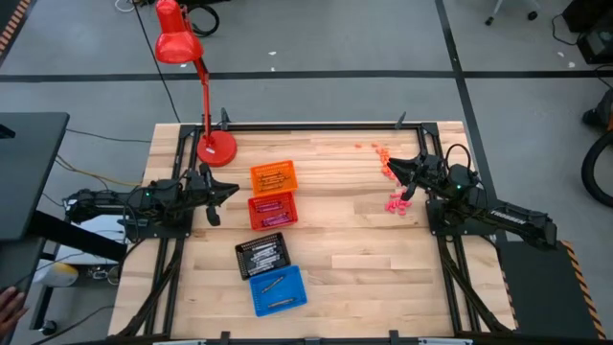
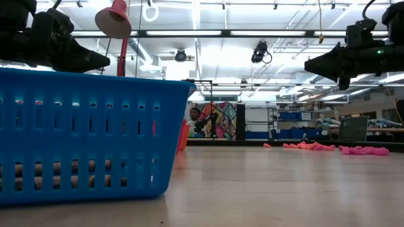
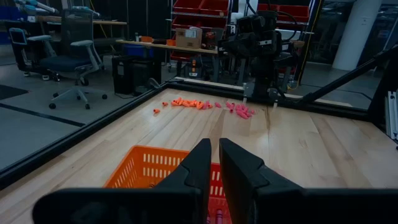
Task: Sort crayons
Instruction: Return to Home Position
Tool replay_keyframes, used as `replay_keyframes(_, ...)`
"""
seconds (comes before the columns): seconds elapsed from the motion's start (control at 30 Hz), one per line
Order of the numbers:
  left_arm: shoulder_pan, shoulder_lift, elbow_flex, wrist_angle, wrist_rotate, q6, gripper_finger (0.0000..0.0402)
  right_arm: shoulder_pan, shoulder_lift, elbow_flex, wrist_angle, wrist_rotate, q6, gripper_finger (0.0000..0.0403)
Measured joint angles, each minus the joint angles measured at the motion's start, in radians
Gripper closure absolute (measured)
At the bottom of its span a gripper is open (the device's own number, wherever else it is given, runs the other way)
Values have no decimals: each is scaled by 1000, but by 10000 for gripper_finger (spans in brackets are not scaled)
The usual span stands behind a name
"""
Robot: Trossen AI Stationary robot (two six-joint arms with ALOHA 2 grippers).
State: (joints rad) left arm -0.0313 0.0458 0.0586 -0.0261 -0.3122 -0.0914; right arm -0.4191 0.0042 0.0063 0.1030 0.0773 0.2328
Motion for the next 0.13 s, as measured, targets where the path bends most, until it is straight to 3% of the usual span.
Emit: replay_keyframes(0.13,0,0,0,0,0,0,359,0,0,0,0,0,0,313)
